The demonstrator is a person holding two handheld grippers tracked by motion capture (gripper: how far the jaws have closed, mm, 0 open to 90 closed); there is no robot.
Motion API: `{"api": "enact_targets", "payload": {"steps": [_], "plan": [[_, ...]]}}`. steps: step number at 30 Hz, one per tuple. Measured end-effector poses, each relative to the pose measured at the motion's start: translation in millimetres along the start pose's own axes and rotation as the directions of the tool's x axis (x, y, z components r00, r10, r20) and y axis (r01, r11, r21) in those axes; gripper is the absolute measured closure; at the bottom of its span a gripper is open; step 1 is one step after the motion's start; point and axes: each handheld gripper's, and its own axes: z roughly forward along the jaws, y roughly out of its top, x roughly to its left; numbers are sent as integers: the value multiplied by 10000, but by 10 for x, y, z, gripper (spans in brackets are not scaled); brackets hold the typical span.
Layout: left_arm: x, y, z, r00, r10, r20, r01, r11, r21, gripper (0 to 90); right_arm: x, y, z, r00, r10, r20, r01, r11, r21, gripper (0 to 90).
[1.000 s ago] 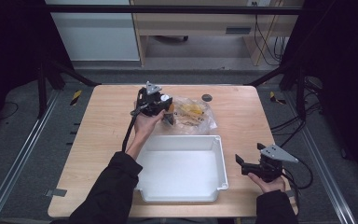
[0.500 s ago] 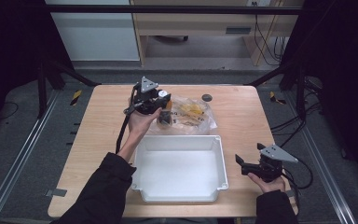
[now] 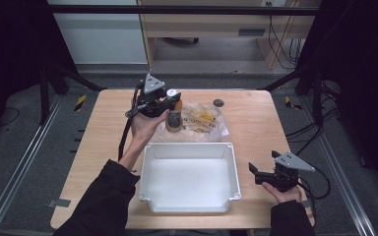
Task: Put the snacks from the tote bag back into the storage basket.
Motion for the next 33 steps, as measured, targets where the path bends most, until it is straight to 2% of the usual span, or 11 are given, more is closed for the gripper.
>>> {"api": "enact_targets", "payload": {"steps": [5, 17, 24, 33], "plan": [[-51, 58, -105, 9996, 285, 9, -285, 9996, -34, 587, -4, 1, -4, 10000, -28, 28, 28, 10000, -17, 55], [-198, 95, -408, 9980, 442, 459, -428, 9986, -295, 587, -3, 1, -5, 10000, -35, 21, 35, 10000, -1, 56], [-345, 15, -596, 9949, 588, 818, -556, 9976, -415, 587, -5, 2, -5, 10000, -78, 27, 78, 10000, -46, 56], [-489, -173, -707, 9905, 802, 1114, -761, 9963, -400, 586, -4, 1, -7, 10000, -75, 26, 75, 10000, -35, 56]]}}
